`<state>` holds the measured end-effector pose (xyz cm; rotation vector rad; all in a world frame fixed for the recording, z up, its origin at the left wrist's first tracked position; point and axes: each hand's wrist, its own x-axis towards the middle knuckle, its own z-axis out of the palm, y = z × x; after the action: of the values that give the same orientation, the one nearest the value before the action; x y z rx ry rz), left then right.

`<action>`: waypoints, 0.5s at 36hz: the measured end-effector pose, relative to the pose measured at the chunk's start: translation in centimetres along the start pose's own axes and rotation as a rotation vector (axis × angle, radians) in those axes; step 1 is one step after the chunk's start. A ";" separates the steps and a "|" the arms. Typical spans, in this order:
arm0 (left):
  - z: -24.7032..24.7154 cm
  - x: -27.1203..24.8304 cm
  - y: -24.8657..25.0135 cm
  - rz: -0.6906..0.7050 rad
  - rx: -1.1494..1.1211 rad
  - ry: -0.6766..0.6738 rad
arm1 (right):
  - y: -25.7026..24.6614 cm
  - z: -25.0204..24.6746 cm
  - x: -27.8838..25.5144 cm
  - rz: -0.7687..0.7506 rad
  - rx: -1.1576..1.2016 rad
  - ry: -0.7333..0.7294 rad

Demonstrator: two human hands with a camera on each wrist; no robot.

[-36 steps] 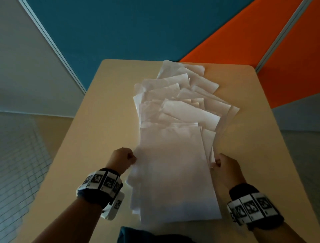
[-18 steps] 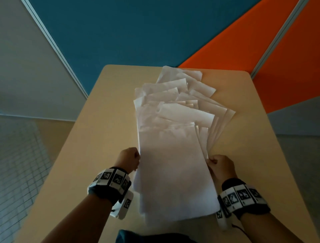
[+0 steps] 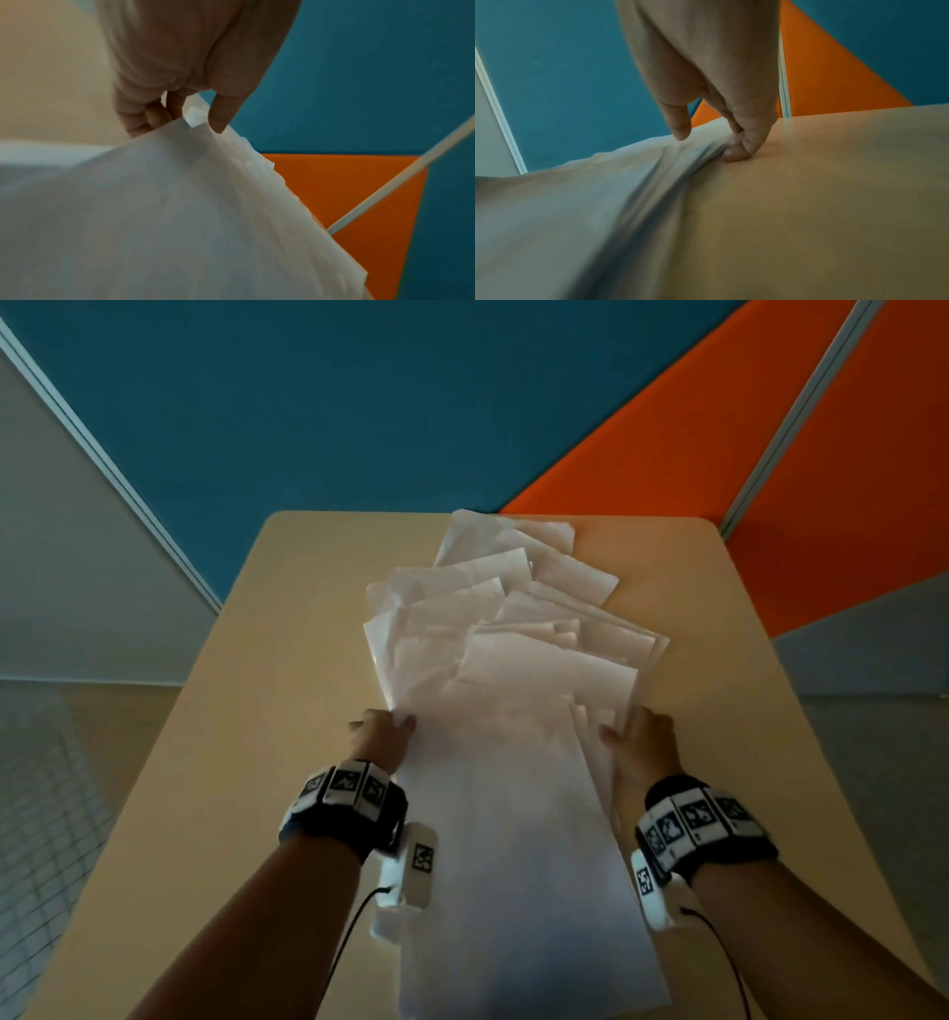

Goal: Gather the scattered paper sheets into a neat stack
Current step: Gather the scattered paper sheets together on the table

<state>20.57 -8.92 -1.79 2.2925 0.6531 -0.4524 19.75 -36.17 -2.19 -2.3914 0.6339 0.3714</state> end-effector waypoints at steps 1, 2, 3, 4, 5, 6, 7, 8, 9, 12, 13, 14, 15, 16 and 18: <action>0.1 -0.1 0.7 -0.021 -0.098 0.011 | -0.6 0.2 0.2 -0.017 0.034 0.002; 0.2 -0.1 1.2 -0.023 -0.119 0.009 | -1.2 0.4 0.3 -0.027 0.064 -0.009; 0.4 0.1 1.4 -0.014 -0.159 0.016 | -1.5 0.6 0.5 -0.062 0.081 -0.029; 0.4 0.2 1.6 -0.015 -0.162 0.012 | -1.9 0.7 0.7 -0.083 0.082 -0.060; 0.6 0.6 1.6 -0.020 -0.181 0.016 | -2.0 0.8 1.1 -0.101 0.079 -0.080; 0.4 0.8 1.5 -0.020 -0.175 0.030 | -2.2 0.7 1.4 -0.097 0.084 -0.084; 0.2 1.1 1.4 -0.024 -0.182 0.068 | -2.2 0.5 1.8 -0.094 0.096 -0.065; 0.0 1.4 1.2 -0.043 -0.173 0.089 | -2.1 0.3 2.2 -0.070 0.107 -0.038; -0.3 1.8 1.0 -0.056 -0.172 0.103 | -2.0 0.1 2.7 -0.047 0.107 -0.002; -0.9 3.0 1.2 -0.025 -0.199 0.082 | -1.9 -0.5 4.0 0.010 0.085 0.027; -0.9 3.4 1.5 -0.011 -0.209 0.064 | -2.0 -0.5 4.4 0.011 0.079 0.020; -0.8 3.7 2.0 -0.008 -0.211 0.043 | -2.3 -0.5 4.6 0.008 0.078 0.011; -0.8 4.1 2.6 -0.009 -0.217 0.023 | -2.6 -0.3 5.0 -0.007 0.080 0.007; -0.6 4.4 3.2 -0.015 -0.215 0.001 | -3.0 -0.2 5.1 -0.023 0.084 0.001; -0.3 5.0 4.3 -0.013 -0.215 -0.024 | -3.9 0.3 5.3 -0.064 0.105 -0.027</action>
<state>27.14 -9.72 -1.73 2.0785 0.6713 -0.3957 26.23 -35.13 -2.62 -2.2968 0.5500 0.3348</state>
